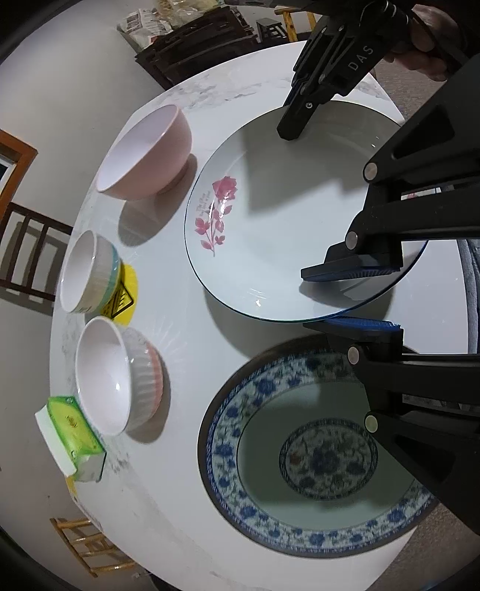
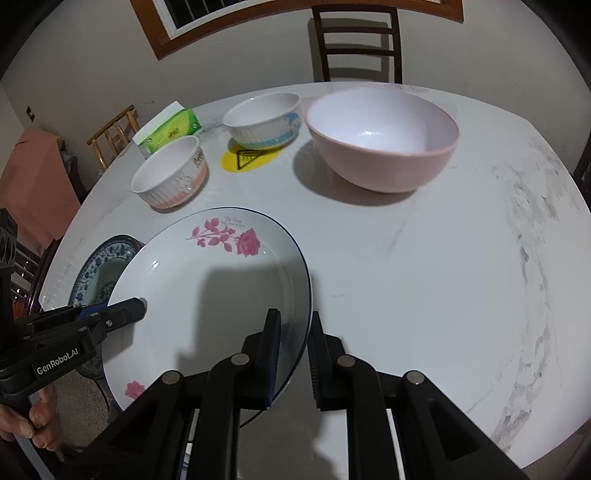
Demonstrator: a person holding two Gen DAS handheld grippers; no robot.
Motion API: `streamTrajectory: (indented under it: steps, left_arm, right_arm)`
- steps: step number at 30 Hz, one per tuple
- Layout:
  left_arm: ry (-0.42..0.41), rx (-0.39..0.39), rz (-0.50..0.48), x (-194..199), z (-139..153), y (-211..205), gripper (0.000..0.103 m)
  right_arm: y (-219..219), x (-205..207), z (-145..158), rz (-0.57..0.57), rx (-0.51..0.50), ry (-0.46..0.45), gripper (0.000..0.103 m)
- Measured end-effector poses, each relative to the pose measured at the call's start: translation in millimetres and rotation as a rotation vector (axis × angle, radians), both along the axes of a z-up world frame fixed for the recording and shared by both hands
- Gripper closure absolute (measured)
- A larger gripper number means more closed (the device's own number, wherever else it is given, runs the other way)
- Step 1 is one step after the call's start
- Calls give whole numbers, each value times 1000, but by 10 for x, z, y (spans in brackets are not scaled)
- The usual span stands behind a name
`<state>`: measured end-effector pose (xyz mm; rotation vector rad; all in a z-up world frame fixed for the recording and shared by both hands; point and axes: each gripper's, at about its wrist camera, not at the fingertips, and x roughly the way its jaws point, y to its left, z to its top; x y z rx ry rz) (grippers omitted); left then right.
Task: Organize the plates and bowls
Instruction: 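Lift the pink-flower plate and carry it over the blue-and-white plates, then lower the pink-flower plate onto the plate stack and open the left tool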
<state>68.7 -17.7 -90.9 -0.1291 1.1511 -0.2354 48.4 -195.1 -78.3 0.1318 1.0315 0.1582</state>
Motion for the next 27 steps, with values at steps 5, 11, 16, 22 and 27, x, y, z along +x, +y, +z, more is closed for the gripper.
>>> streamTrajectory:
  steps: [5,11,16,22,27]
  left_arm:
    - [-21,-1,31,-60,96,199,88]
    - [-41,5,87,-115,188,521,88]
    - [-48,11,143,-173,210,831,88]
    - [-49,20,216,-253,207,1233,89]
    - [-44,27,263,-308,175,1491,89]
  right_arm:
    - [180,3,90,31,0,-19,89]
    - [514,49,150,84,6,-29,89]
    - [856,101,151,136,12,-28,89]
    - [1244,153,131,198,22,-22,89]
    - [1508,174,86,237,25,-13,89]
